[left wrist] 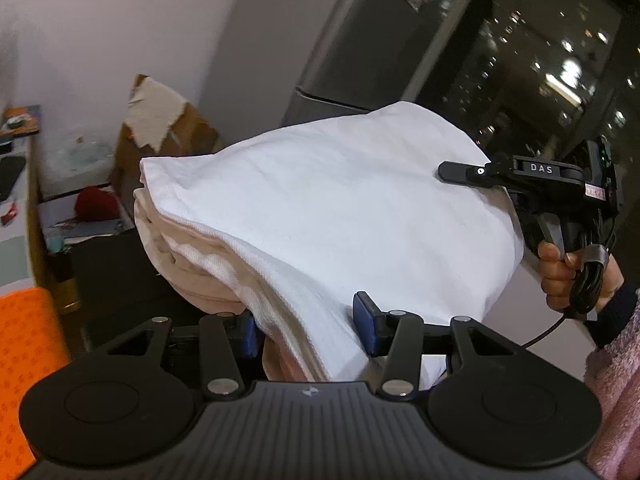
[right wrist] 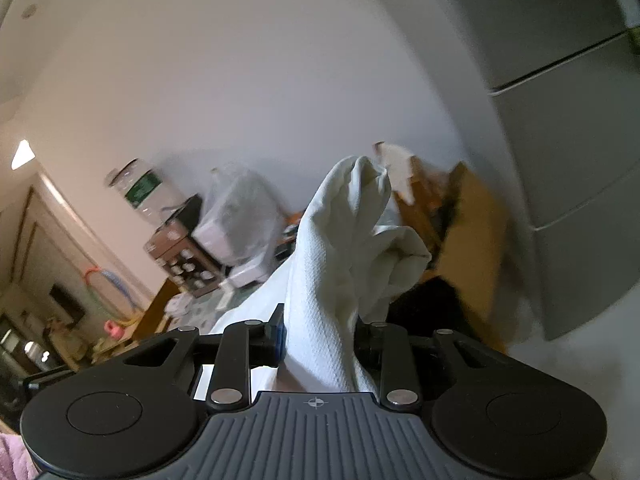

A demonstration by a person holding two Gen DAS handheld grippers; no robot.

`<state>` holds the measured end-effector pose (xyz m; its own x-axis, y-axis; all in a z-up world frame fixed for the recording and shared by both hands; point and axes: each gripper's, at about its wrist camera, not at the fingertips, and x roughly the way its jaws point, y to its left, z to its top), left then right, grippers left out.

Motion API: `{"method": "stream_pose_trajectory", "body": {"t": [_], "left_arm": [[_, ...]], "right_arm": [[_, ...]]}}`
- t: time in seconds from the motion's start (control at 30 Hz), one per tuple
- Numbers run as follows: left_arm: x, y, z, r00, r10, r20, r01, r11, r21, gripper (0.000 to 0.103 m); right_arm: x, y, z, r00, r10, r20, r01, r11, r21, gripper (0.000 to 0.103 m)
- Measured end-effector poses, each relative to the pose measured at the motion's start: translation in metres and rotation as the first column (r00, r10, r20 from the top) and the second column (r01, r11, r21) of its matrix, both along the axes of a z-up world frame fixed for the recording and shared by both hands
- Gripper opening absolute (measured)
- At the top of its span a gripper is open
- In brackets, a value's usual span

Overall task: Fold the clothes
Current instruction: 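Lower the trousers onto the black clothes pile and open both grippers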

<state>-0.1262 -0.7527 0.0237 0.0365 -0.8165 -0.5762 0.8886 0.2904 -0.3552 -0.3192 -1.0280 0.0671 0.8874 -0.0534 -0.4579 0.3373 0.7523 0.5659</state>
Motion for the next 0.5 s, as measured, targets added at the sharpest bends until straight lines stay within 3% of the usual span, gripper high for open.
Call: {"method": "stream_pose_trajectory", "body": {"t": [0.1, 0.17, 0.3, 0.37, 0.5], "left_arm": [[-0.004, -0.008, -0.016, 1.0, -0.013, -0.007, 0.014, 0.999, 0.029, 0.053], [-0.003, -0.012, -0.03, 0.999, -0.018, -0.033, 0.019, 0.998, 0.053, 0.053], [0.0, -0.01, -0.046, 0.998, -0.019, -0.059, 0.022, 0.998, 0.054, 0.069], [0.004, -0.006, -0.049, 0.998, -0.014, -0.063, 0.017, 0.999, 0.044, 0.073], [0.004, 0.001, -0.043, 1.0, 0.003, -0.014, -0.003, 0.999, 0.052, 0.082]], "right_arm": [[-0.011, -0.009, -0.023, 0.995, -0.064, -0.073, 0.066, 0.998, 0.023, 0.037], [-0.015, -0.016, -0.048, 0.989, -0.1, -0.11, 0.105, 0.994, 0.042, 0.046], [-0.029, -0.024, -0.081, 0.987, -0.145, -0.069, 0.153, 0.982, 0.115, 0.054], [-0.034, -0.024, -0.087, 0.985, -0.161, -0.055, 0.166, 0.979, 0.119, 0.064], [-0.036, -0.022, -0.087, 0.979, -0.192, -0.072, 0.198, 0.976, 0.091, 0.072]]}}
